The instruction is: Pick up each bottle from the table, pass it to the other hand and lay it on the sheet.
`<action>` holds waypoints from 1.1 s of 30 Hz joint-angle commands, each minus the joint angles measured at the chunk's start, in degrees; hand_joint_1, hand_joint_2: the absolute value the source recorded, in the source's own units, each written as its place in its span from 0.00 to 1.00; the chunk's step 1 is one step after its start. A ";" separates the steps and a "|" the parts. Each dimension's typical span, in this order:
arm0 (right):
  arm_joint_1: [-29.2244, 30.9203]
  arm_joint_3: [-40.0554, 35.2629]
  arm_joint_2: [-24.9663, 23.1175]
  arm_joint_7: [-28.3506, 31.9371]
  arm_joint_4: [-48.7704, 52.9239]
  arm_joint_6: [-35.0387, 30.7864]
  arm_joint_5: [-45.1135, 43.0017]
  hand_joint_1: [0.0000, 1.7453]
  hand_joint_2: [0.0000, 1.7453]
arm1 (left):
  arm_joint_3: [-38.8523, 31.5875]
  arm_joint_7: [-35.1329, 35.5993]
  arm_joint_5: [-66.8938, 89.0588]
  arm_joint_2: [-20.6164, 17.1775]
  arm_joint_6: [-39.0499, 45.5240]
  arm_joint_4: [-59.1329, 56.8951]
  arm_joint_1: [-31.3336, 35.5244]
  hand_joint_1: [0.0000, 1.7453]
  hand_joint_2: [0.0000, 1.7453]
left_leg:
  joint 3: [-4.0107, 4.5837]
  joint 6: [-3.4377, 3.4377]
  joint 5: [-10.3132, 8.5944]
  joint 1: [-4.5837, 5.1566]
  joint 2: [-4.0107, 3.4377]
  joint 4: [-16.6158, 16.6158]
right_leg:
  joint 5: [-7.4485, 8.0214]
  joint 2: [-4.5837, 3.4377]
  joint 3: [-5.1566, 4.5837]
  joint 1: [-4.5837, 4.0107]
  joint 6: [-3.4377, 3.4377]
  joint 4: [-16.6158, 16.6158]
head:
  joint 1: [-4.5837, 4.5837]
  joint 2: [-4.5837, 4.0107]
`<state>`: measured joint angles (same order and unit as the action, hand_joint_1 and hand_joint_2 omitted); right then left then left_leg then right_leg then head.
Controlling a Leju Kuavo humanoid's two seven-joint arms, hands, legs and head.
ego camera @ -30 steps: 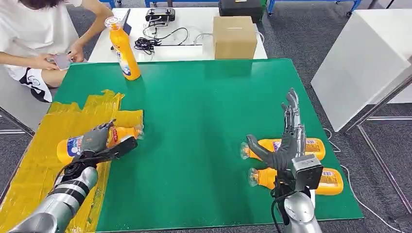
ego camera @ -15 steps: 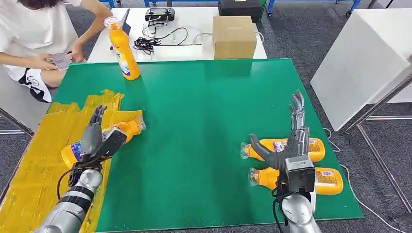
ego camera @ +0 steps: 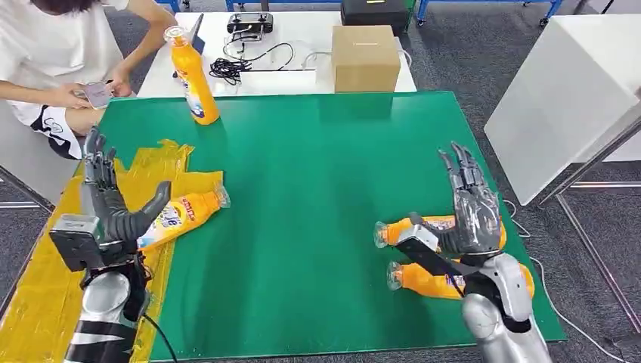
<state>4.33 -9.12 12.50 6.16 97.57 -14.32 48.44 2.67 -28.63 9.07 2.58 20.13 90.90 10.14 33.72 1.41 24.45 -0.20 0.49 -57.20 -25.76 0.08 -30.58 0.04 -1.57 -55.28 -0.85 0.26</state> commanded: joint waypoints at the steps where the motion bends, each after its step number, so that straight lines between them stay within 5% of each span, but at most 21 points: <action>1: 2.93 0.40 2.15 -0.25 -4.78 0.43 0.20 0.00 1.00 | 0.74 0.20 -0.69 0.59 -0.41 3.10 -0.12 0.00 1.00 | -0.17 -0.04 0.06 0.00 -0.07 0.04 | -0.04 -0.04 0.15 0.00 -0.01 0.05 | 0.00 0.00; 15: 3.22 0.12 2.87 -1.34 -5.12 0.86 1.87 0.00 1.00 | 0.62 -0.27 -1.74 0.82 -0.72 3.30 -0.16 0.00 1.00 | -0.15 -0.03 0.05 -0.03 -0.08 0.04 | -0.02 -0.06 0.14 -0.03 -0.02 0.05 | 0.00 0.00; 24: 12.18 -1.87 14.82 -1.12 -19.64 16.31 -1.71 0.00 1.00 | 6.23 -1.05 -3.22 0.93 -1.05 4.47 0.35 0.00 1.00 | -0.07 0.01 0.02 0.03 -0.02 -0.02 | 0.01 -0.01 0.11 0.01 -0.05 0.04 | 0.02 0.00; 28: 13.50 -6.91 15.75 0.53 -26.23 21.65 -2.48 0.00 1.00 | 8.93 -1.49 -4.12 0.22 -2.03 3.99 1.57 0.00 1.00 | -0.23 -0.02 0.05 0.02 -0.02 0.01 | -0.01 -0.01 0.29 -0.01 -0.04 0.12 | 0.00 0.00; 33: 15.59 -10.48 16.50 1.23 -32.95 20.23 -2.74 0.00 1.00 | 10.03 -1.38 -4.65 0.53 -1.64 2.49 2.96 0.00 1.00 | -0.34 -0.06 0.07 0.00 -0.09 0.04 | 0.00 -0.07 0.38 -0.04 -0.02 0.14 | 0.02 0.00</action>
<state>14.09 -11.35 26.57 6.64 80.44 5.90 46.14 8.85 -30.10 5.31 3.19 18.49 96.35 9.68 33.71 1.43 24.44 -0.14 0.53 -57.23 -25.76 0.10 -30.56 0.07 -1.59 -55.28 -0.83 0.26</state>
